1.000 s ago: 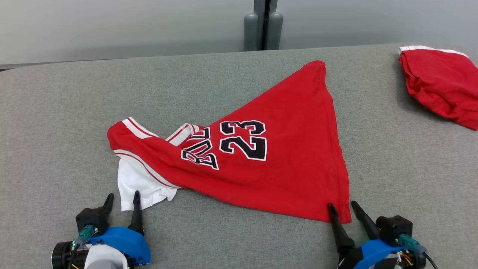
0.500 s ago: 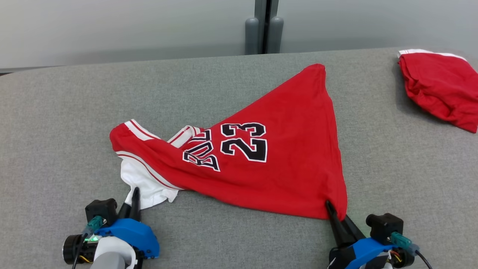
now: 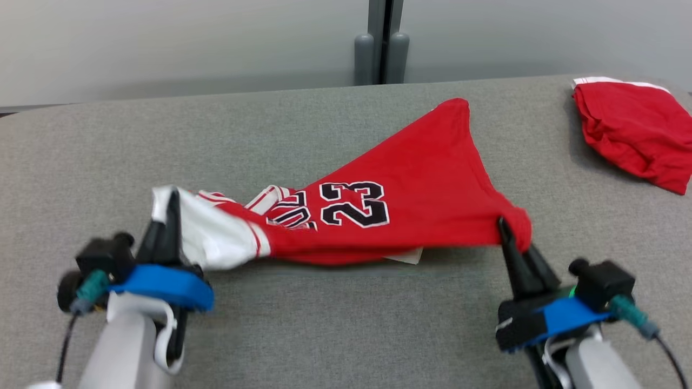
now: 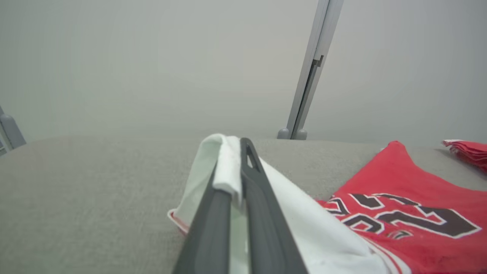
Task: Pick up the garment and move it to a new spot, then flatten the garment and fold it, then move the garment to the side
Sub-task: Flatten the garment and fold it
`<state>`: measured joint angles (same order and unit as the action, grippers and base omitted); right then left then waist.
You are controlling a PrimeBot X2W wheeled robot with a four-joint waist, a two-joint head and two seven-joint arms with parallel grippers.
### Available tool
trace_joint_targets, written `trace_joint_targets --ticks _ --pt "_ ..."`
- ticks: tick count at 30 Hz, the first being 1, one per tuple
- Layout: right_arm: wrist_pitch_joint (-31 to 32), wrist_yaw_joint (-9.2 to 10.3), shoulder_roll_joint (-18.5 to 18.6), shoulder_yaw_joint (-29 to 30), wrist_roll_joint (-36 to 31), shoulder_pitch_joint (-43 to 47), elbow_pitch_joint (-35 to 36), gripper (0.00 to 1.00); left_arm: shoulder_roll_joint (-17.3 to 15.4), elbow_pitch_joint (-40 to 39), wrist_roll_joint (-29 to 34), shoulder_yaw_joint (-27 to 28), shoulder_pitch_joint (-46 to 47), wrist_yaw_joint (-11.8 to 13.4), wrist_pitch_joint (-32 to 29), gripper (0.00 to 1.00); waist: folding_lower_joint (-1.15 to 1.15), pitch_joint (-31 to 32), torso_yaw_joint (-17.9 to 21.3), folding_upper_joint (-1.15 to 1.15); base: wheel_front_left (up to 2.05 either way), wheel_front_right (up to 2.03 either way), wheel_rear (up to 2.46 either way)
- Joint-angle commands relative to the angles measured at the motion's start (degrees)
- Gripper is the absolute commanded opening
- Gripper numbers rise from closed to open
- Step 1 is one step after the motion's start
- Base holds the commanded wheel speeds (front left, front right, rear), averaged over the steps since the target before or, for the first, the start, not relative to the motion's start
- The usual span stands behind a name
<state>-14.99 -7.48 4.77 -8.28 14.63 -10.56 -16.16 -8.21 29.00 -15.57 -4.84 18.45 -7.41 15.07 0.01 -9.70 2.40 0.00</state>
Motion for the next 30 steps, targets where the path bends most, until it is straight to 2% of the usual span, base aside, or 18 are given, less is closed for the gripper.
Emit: trace_joint_targets --ticks 1,6,12,21,30 --pt "0.2 -0.03 0.8 0.2 -0.4 -2.2 1.0 0.00 -0.3 -1.4 -0.5 0.0 2.5 -0.1 0.0 0.00 -0.01 -0.3 0.2 0.00 0.00 0.00 0.00" --pt "1.8 -0.03 2.4 0.8 1.0 -11.8 2.8 0.00 -2.3 -5.5 -1.2 -0.3 10.8 -0.1 -2.7 0.00 -0.01 -3.0 1.0 0.00 0.00 0.00 0.00" --pt "3.2 -0.03 4.0 0.7 3.5 -26.8 0.3 0.00 -5.1 -7.0 -2.2 -1.1 24.0 -0.1 -6.4 0.00 -0.01 -8.3 1.8 0.00 0.00 0.00 0.00" --pt "7.1 -0.03 6.7 1.1 7.7 -53.5 -9.0 0.00 -7.9 -1.9 -4.4 -3.6 48.8 -0.1 -9.6 0.00 -0.01 -17.0 1.6 0.00 0.00 0.00 0.00" --pt "8.6 -0.03 9.9 2.0 9.6 -76.1 -20.0 0.00 -7.2 4.5 -3.9 -8.0 70.9 -0.1 -8.2 0.00 -0.01 -22.5 0.2 0.00 0.00 0.00 0.00"
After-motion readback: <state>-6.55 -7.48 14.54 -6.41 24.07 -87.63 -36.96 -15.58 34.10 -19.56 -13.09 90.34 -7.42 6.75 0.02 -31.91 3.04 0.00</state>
